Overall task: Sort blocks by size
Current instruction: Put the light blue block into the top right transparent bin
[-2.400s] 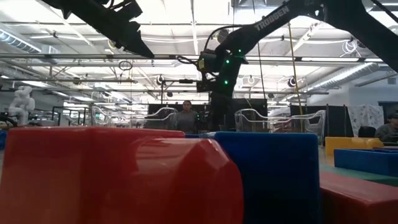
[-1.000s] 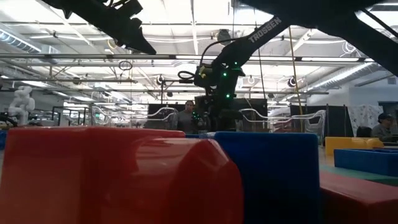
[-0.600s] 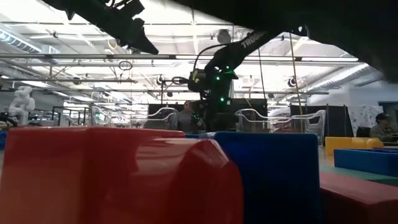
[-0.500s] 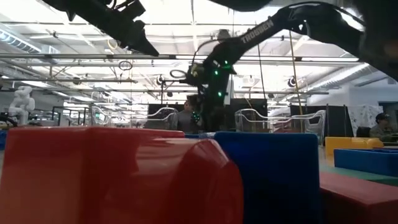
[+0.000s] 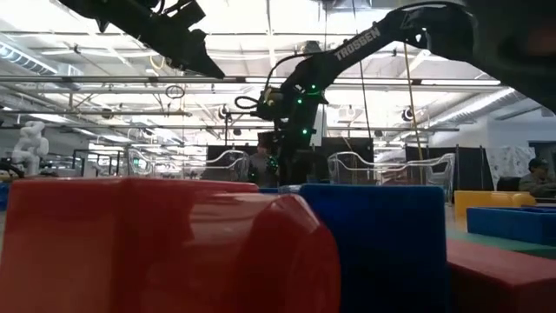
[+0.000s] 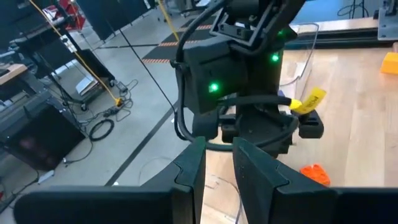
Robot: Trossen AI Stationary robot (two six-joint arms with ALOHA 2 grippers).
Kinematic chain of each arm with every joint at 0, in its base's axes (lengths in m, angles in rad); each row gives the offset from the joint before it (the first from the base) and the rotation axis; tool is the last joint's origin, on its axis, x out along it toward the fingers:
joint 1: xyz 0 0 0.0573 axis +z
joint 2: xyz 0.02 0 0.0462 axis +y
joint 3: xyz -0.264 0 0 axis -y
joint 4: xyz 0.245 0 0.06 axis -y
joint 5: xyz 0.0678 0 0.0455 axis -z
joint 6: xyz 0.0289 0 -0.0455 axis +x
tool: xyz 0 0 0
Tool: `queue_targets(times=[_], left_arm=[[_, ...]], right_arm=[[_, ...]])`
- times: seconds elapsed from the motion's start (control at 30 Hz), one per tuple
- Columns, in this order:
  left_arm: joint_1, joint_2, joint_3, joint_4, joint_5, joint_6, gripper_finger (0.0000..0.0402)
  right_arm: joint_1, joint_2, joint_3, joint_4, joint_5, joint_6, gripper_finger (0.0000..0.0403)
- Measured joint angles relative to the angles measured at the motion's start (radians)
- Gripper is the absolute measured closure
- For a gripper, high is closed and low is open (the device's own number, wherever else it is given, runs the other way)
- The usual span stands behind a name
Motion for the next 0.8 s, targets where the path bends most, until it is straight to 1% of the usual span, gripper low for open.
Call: queue_targets(times=[0.1,0.2,0.23,0.3,0.33,0.4,0.47,0.57,0.67,0.8], left_arm=[[0.000,0.011,0.000,-0.016,0.048,-0.017,0.0317],[0.000,0.054,0.000,-0.007,0.110,-0.012,0.0321],[0.000,0.074,0.000,0.008,0.124,-0.003,0.0325],[0.000,0.123,0.000,0.041,0.145,0.004,0.0334],[0.001,0.150,0.000,0.061,0.157,0.005,0.0339],[0.000,0.202,0.000,0.104,0.170,0.003,0.0347],[0.000,0.249,0.000,0.155,0.178,-0.014,0.0349],[0.000,0.312,0.000,0.206,0.179,-0.066,0.0349],[0.000,0.364,0.000,0.243,0.179,-0.085,0.0349],[0.000,0.447,0.037,0.215,0.180,-0.127,0.0351]], right_arm=[[0.005,-0.007,0.000,-0.010,0.054,0.082,0.0282],[0.004,-0.037,0.000,-0.064,0.061,0.170,0.0325],[0.001,-0.052,0.000,-0.087,0.038,0.193,0.0345],[-0.011,-0.082,0.000,-0.145,-0.043,0.237,0.0382],[-0.019,-0.096,0.000,-0.168,-0.084,0.258,0.0392],[-0.035,-0.128,0.000,-0.208,-0.141,0.317,0.0394],[-0.046,-0.166,0.000,-0.239,-0.157,0.378,0.0391],[-0.051,-0.228,0.000,-0.282,-0.157,0.449,0.0396],[-0.047,-0.294,0.000,-0.304,-0.156,0.487,0.0401],[-0.039,-0.400,0.000,-0.304,-0.118,0.533,0.0402]])
